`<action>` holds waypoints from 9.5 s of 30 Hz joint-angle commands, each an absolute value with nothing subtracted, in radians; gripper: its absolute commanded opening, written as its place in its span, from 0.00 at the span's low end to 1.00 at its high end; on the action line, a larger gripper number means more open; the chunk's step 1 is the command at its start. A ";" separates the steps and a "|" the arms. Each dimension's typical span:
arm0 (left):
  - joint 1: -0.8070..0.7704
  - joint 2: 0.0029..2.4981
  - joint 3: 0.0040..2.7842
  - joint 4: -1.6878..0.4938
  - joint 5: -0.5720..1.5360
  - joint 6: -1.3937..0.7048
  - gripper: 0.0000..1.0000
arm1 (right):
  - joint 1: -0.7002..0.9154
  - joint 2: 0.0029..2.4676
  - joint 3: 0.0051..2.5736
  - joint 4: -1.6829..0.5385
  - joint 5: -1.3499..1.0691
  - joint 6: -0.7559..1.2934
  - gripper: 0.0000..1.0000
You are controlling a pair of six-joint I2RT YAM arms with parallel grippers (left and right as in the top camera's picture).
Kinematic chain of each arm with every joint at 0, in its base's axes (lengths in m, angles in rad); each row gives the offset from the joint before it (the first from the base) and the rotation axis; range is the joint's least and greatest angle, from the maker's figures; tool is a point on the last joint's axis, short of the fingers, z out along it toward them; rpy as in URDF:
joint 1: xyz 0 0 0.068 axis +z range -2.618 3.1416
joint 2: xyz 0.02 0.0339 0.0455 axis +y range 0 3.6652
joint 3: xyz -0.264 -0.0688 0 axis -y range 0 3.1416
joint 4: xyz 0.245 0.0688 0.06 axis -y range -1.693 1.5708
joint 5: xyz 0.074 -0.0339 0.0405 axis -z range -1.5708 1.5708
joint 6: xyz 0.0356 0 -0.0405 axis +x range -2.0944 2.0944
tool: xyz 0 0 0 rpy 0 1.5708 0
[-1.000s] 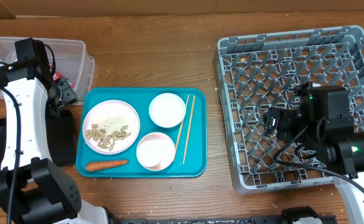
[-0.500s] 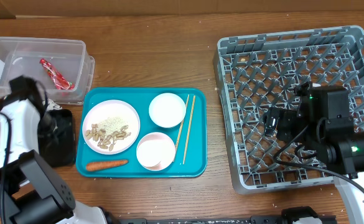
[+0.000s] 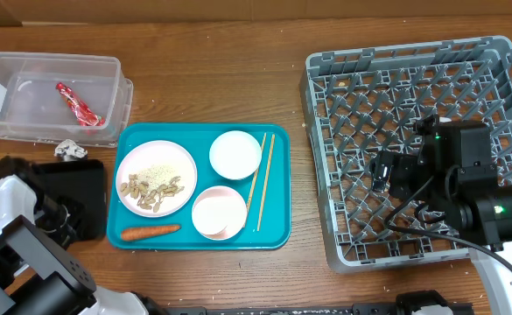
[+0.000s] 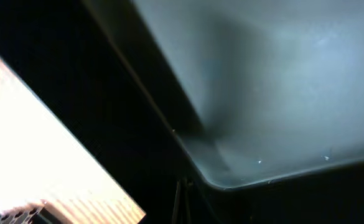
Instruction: Sort waste into correct bins and load items into the dishwasher
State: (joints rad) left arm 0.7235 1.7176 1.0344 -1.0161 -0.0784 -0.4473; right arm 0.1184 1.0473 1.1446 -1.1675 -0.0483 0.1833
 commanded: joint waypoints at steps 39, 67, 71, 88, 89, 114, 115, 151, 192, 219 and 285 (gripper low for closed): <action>0.769 1.591 1.084 -0.494 0.349 -0.433 0.61 | 0.117 1.043 1.173 -1.157 -0.053 0.187 1.00; 0.670 1.843 1.084 -0.258 0.261 -0.636 0.57 | 0.117 1.043 1.173 -1.154 -0.054 0.187 1.00; 0.656 1.857 1.084 -0.233 0.259 -0.636 0.57 | 0.117 1.043 1.173 -1.154 -0.054 0.187 1.00; 0.648 1.858 1.084 -0.236 0.315 -0.632 0.04 | 0.117 1.043 1.173 -1.155 -0.054 0.187 1.00; 0.651 1.848 1.084 -0.240 0.347 -0.632 0.04 | 0.117 1.043 1.173 -1.155 -0.053 0.187 1.00; 0.536 1.537 1.105 -0.033 0.311 -0.598 0.08 | 0.117 1.043 1.173 -1.155 -0.054 0.187 1.00; 0.520 1.560 1.105 -0.013 0.303 -0.598 0.19 | 0.117 1.043 1.173 -1.156 -0.054 0.187 1.00; 0.506 1.602 1.043 -0.880 -0.228 -0.670 0.04 | 0.117 1.043 1.173 -1.185 -0.054 0.187 1.00; 0.507 1.786 1.052 -0.386 0.136 -0.380 0.05 | 0.117 1.043 1.173 -1.183 -0.053 0.187 1.00; -0.005 1.380 1.066 -1.078 0.199 -0.212 0.47 | 0.117 1.045 1.172 -1.173 -0.054 0.187 1.00; -0.310 1.760 1.376 -0.806 1.383 -0.161 0.04 | 0.097 1.315 1.172 -0.909 -1.198 -0.375 1.00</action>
